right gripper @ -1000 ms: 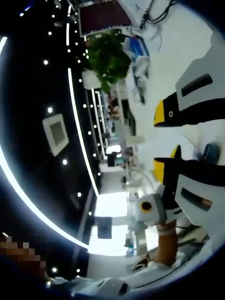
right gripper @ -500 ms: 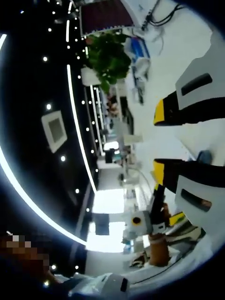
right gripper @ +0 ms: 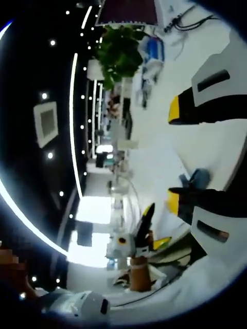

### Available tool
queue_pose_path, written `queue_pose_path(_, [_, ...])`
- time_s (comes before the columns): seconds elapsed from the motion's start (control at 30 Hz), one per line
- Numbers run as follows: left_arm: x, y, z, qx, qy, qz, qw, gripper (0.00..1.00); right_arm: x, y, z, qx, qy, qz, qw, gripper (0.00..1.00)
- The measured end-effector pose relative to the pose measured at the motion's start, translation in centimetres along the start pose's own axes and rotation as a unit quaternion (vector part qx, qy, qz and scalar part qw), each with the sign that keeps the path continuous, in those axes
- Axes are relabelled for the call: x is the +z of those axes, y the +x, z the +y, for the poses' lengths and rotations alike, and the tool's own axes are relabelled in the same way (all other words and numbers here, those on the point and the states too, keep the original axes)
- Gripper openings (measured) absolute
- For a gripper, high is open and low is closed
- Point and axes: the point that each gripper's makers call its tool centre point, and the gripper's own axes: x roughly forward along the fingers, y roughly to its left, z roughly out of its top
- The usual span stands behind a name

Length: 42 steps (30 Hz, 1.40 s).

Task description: Pick up the paper insert the paper into the punch align the paper edges press the punch to punch holes

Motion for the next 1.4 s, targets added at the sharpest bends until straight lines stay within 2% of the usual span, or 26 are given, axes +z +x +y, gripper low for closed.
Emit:
queue_pose_path(0.13, [-1.1,0.5,0.0,-0.009,-0.013,0.012,0.9998,0.78,-0.4,0.0,-0.1,0.008,0.023,-0.003,0.9997,0.51])
queue_pose_path(0.23, [-1.8,0.7,0.0,-0.011,-0.011,0.022,0.9996,0.77,-0.7,-0.1,-0.2,0.006,0.023,0.001,0.9997,0.51])
queue_pose_path(0.37, [-1.7,0.8,-0.1,-0.015,-0.005,0.023,0.9996,0.77,-1.0,-0.1,0.0,0.011,0.020,0.007,0.9997,0.51])
queue_pose_path(0.47, [-1.4,0.8,-0.4,-0.020,0.002,0.018,0.9996,0.71,-0.9,-0.3,0.1,0.012,0.006,0.004,0.9999,0.45])
queue_pose_path(0.6, [-1.2,0.6,-0.4,-0.020,0.006,0.015,0.9997,0.78,-0.8,-0.4,0.0,0.012,0.012,0.000,0.9999,0.45])
queue_pose_path(0.77, [-1.4,0.6,0.0,-0.013,0.018,0.017,0.9996,0.76,-1.0,-0.5,0.2,0.013,0.010,0.003,0.9999,0.43])
queue_pose_path(0.83, [-1.0,0.6,0.8,0.002,0.014,0.010,0.9999,0.74,-1.1,-0.5,0.2,0.013,0.007,0.004,0.9999,0.40])
queue_pose_path(0.97, [-0.5,0.5,1.3,0.008,0.020,0.002,0.9998,0.67,-1.1,-0.5,0.2,0.012,0.002,0.005,0.9999,0.38])
queue_pose_path(1.07, [-0.8,0.5,1.7,0.011,0.016,0.002,0.9998,0.65,-0.9,-0.7,0.2,0.010,0.002,0.003,0.9999,0.36])
queue_pose_path(1.2, [-1.3,0.5,2.1,0.016,0.015,0.003,0.9997,0.54,-0.9,-0.9,0.2,0.016,0.003,0.003,0.9999,0.29])
queue_pose_path(1.3, [-1.1,0.5,2.1,0.011,0.005,-0.003,0.9999,0.53,-1.0,-1.0,0.0,0.024,0.015,0.002,0.9996,0.29])
queue_pose_path(1.4, [-1.5,0.8,2.0,0.010,0.012,0.006,0.9999,0.52,-1.7,-0.8,-0.3,0.024,0.022,0.013,0.9994,0.29])
